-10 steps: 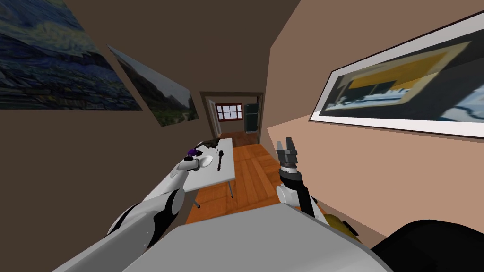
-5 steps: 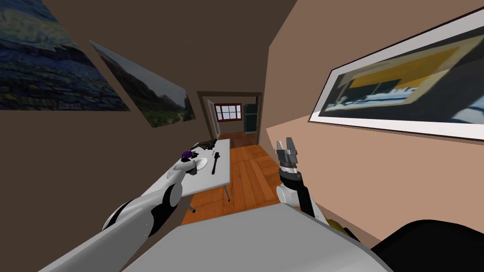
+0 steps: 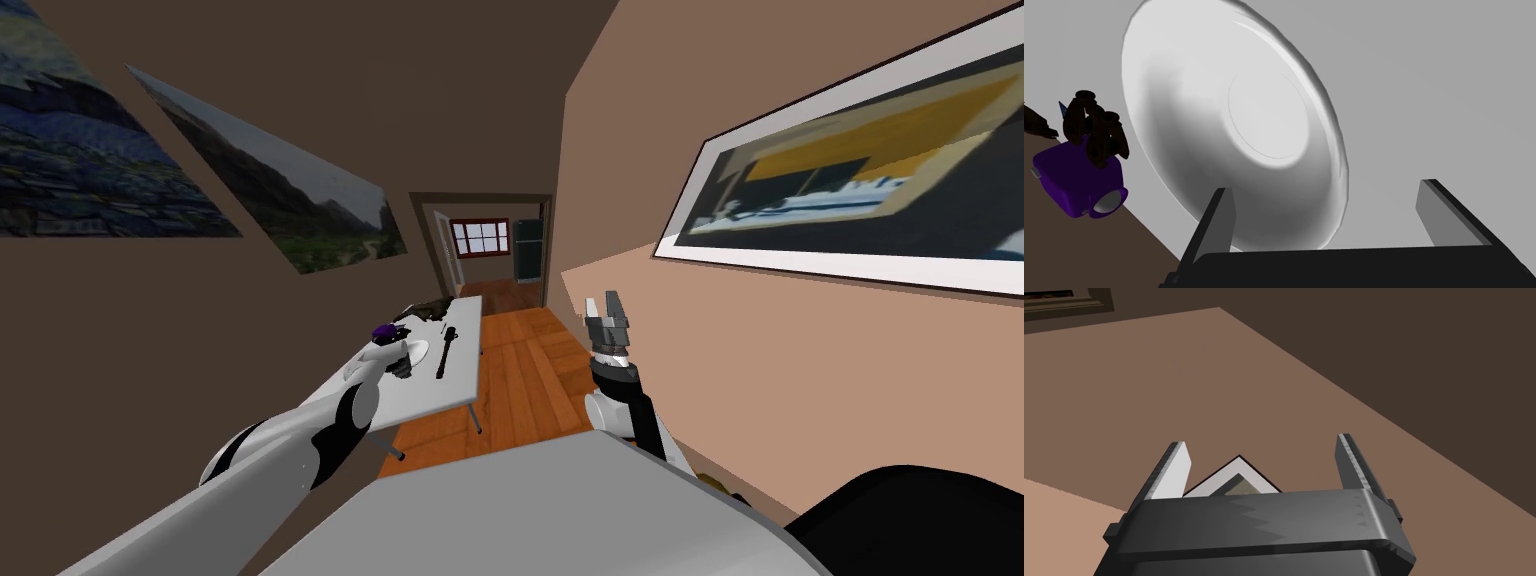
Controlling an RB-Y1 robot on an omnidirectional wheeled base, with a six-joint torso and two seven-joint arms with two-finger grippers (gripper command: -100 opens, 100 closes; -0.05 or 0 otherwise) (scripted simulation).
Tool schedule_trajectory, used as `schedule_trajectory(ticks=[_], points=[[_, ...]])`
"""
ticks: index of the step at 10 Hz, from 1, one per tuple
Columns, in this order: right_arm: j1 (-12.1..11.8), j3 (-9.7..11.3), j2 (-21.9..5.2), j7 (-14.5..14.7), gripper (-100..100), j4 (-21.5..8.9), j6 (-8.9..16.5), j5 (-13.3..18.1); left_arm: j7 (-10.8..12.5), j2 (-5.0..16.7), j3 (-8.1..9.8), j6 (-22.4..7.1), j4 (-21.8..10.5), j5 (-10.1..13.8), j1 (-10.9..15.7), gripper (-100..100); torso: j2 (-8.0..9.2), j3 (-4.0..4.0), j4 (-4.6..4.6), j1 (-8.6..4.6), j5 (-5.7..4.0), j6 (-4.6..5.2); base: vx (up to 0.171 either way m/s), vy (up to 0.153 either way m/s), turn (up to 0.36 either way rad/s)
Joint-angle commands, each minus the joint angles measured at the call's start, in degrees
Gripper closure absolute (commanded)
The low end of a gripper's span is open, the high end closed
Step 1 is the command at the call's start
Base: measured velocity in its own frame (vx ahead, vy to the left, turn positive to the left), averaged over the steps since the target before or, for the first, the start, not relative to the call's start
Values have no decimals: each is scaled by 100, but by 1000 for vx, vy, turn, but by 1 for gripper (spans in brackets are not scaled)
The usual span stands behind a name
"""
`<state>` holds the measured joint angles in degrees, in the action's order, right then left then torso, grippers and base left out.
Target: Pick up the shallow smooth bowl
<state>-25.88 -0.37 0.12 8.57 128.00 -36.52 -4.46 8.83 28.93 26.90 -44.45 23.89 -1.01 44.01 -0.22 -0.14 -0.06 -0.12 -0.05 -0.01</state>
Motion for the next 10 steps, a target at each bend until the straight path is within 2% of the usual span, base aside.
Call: schedule_trajectory(ticks=[1,2,3,5,6,9,10], points=[[0,0,0,0,0,0,0,0,0,0,0,0,0,0,0,0,0,0,0,0,0,0,8,-6,1],[0,0,0,0,0,0,0,0,197,21,-1,125,-81,-57,-77,-100,13,8,3,10,3,-1,6,53,-215],[1,0,-1,0,0,0,0,0,247,27,0,156,-102,-72,-97,-100,18,11,5,31,7,4,-15,79,-215],[0,-1,-1,0,0,-1,0,0,247,27,0,156,-102,-72,-97,-100,30,18,7,35,9,-4,-19,29,14],[0,-1,-1,0,0,-1,0,0,444,49,0,281,-186,-129,-174,-100,29,18,7,24,6,-3,-18,40,-183],[0,-1,-1,0,0,0,0,0,445,53,-5,351,-314,-134,-150,-100,27,16,6,30,8,-4,-9,33,-53],[0,-1,-1,0,0,-1,0,0,451,44,-4,317,-279,-134,-168,100,24,15,7,22,6,-2,0,0,0]])
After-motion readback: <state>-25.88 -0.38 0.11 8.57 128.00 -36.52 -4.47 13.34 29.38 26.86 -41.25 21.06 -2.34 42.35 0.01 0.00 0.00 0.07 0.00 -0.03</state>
